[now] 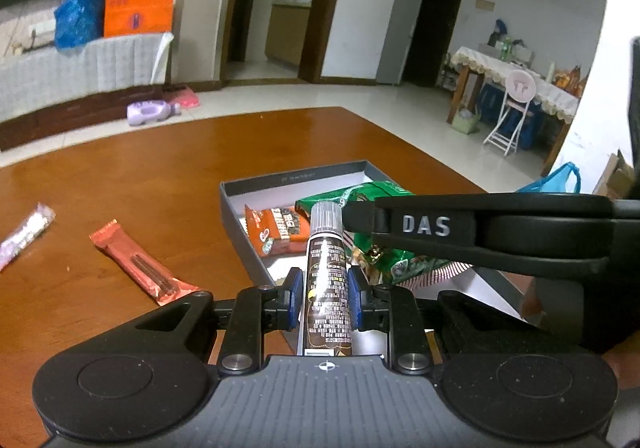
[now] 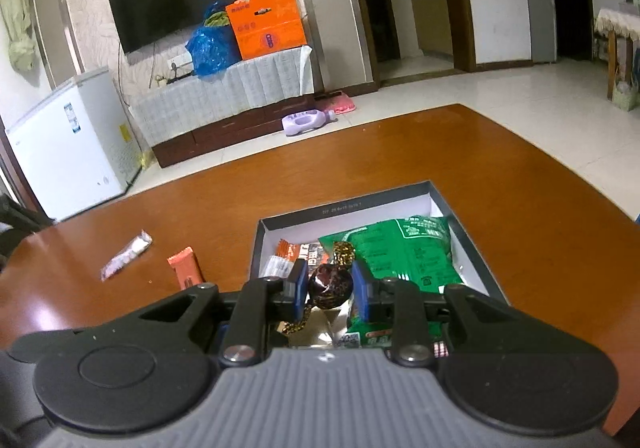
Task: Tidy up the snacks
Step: 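Carry candy and sauce tube into the box and open both tools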
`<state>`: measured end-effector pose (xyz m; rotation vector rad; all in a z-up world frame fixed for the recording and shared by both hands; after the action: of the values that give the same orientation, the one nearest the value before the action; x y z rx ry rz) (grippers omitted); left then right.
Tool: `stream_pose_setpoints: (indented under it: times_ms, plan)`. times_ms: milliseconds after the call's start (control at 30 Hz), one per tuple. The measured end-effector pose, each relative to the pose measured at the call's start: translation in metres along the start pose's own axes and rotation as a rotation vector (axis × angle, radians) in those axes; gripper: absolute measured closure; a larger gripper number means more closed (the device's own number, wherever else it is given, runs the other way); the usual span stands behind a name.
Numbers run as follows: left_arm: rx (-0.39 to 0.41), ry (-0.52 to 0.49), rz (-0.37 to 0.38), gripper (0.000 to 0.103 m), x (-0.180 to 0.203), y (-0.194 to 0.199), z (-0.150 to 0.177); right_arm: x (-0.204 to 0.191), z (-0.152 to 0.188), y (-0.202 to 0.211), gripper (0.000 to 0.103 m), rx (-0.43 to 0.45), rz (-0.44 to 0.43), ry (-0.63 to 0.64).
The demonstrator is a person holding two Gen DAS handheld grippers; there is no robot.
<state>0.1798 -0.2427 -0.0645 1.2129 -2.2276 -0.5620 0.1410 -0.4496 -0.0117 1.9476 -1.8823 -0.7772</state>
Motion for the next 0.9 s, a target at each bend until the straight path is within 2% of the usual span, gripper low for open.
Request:
stream_pose_setpoints:
  times_ms: [200,400,600,733,833,900]
  plan:
    - [-0.017,0.114,0.049,0.078,-0.001,-0.009,-0.003,0.000,-0.005,0.007,0.078,0.035,-0.011,-0.033]
    - [-0.055,0.109,0.056,0.078,0.009,-0.019,0.004,-0.003,-0.003,0.006,0.077,0.027,-0.021,-0.025]
    - [-0.041,0.121,0.083,0.078,0.012,-0.017,0.001,-0.004,-0.003,0.006,0.077,0.022,-0.029,-0.030]
    - [-0.045,0.079,0.075,0.077,0.015,-0.017,0.004,-0.009,-0.002,0.005,0.077,0.018,-0.035,-0.006]
    - [-0.052,0.091,0.073,0.071,0.014,-0.018,0.006,-0.012,0.000,0.003,0.077,0.006,-0.040,0.014]
    - [-0.039,0.096,0.069,0.059,0.012,-0.016,0.003,-0.014,0.000,0.004,0.077,0.011,-0.042,0.019]
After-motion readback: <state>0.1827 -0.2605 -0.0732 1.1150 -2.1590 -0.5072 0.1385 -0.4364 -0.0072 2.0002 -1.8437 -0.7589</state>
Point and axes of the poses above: each gripper's, at about its wrist camera, not at the fingertips, and y roughly against the way its jaws point, x to its right, z to its underside, the point moved 7 cm from there along -y, roughly the way its jaws point, and after that the axes turned 4 degrees about y, right-handed, at the moved point
